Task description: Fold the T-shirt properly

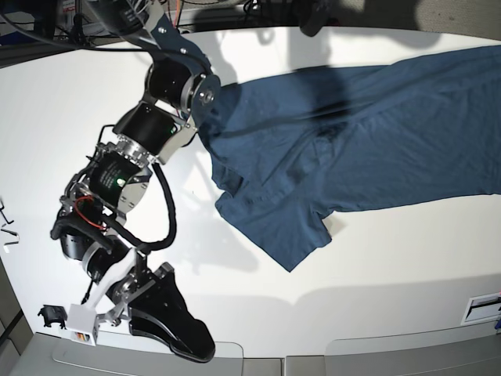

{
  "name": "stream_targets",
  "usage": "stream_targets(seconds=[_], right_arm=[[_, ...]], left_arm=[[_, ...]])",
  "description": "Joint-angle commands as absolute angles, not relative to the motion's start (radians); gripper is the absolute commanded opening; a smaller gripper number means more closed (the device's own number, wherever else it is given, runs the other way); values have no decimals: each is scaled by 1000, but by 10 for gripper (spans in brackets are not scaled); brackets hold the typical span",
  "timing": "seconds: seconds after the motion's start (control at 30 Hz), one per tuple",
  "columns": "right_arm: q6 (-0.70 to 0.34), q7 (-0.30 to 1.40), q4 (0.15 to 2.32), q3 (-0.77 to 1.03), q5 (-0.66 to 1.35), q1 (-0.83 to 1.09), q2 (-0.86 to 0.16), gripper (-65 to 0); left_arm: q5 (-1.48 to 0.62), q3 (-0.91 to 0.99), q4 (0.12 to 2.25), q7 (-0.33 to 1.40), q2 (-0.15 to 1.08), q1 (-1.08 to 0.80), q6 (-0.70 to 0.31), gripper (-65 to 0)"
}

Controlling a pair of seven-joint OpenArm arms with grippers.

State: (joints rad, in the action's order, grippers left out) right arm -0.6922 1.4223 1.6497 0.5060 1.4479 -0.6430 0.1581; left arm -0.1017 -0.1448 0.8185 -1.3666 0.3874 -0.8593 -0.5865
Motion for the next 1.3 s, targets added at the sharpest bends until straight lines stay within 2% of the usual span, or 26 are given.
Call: stream_targets(seconds=[0.0, 0.27, 0.43, 0.73, 1.27], right_arm=[[-698, 1396, 1662, 501, 1477, -675, 157, -650], [-698, 1396, 1662, 501, 1477, -676, 157, -650], [-698, 1396, 1662, 501, 1477, -676, 157, -650], [-698, 1396, 1662, 501, 1475, -676, 157, -650], [-698, 1396, 1662, 501, 1468, -675, 157, -650]], left_arm=[[-115, -145, 821, -1396, 396, -876, -590, -650], [-136, -145, 838, -1396, 395, -805, -591, -650], [-133, -145, 838, -1396, 375, -664, -591, -650], [-132, -145, 842, -1396, 234, -397, -591, -650], [-133, -145, 934, -1396, 200, -379, -591, -650]])
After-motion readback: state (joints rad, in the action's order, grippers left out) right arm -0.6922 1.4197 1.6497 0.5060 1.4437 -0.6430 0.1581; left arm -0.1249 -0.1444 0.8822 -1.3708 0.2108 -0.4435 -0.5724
